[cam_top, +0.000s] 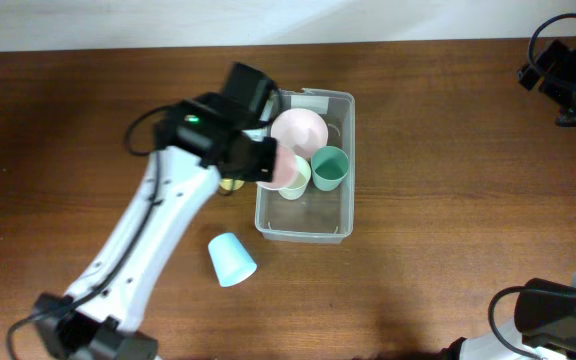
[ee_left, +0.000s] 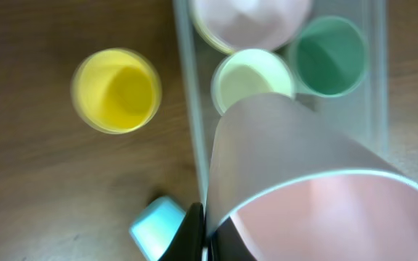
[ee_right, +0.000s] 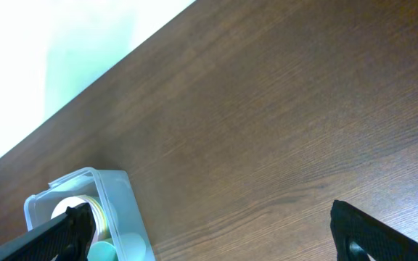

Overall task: Pack container
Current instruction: 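Carry the pink cup into the container and release it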

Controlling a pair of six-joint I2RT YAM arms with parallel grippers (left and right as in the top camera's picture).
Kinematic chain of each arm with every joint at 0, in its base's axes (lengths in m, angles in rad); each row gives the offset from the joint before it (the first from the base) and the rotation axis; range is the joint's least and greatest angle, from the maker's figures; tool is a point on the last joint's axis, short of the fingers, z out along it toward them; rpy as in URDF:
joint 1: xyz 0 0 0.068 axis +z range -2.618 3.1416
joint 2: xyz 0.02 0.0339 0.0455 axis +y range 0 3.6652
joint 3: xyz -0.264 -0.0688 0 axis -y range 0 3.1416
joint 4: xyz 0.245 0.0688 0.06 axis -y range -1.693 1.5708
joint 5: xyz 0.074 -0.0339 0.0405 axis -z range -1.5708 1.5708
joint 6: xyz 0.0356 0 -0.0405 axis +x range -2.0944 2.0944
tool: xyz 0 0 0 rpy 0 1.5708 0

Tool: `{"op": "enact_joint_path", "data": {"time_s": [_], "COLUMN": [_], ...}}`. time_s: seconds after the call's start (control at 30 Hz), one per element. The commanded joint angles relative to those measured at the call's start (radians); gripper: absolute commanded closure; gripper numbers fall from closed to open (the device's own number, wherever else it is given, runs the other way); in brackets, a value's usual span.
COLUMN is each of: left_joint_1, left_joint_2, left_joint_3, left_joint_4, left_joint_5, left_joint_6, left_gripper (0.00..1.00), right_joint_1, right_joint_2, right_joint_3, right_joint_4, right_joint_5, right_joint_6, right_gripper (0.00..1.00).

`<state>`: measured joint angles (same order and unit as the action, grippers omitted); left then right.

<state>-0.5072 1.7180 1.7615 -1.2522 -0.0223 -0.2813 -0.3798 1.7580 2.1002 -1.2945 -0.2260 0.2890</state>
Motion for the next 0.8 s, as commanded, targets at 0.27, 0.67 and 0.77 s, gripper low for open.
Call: {"op": "enact_joint_path", "data": {"time_s": [0.27, 0.67, 0.77], "left_joint_1": [-0.124, -0.139, -0.139], "left_joint_2": [0.187, 0.313, 0.333], "left_joint_3": [-0.012, -0.012, -0.012], "left_joint_4": [0.053, 0.120, 0.122], "left_joint_5": [0.010, 0.072, 0.072], "left_joint_6": [-0.021, -0.021, -0.021], "left_gripper": [0.99, 0.99, 0.99], "right_joint_1": [-0.001, -0.001, -0.001], "right_joint_2": [0.004, 0.004, 0.004], "right_joint_3": [0.001, 0.001, 0.001], "right_joint_4": [0.000, 0.000, 0.000], "right_joint_5": [-0.001, -0.001, -0.001], "right_joint_6": [0.008, 0.008, 0.008], "right_gripper": [0.01, 0.01, 0.01]}}
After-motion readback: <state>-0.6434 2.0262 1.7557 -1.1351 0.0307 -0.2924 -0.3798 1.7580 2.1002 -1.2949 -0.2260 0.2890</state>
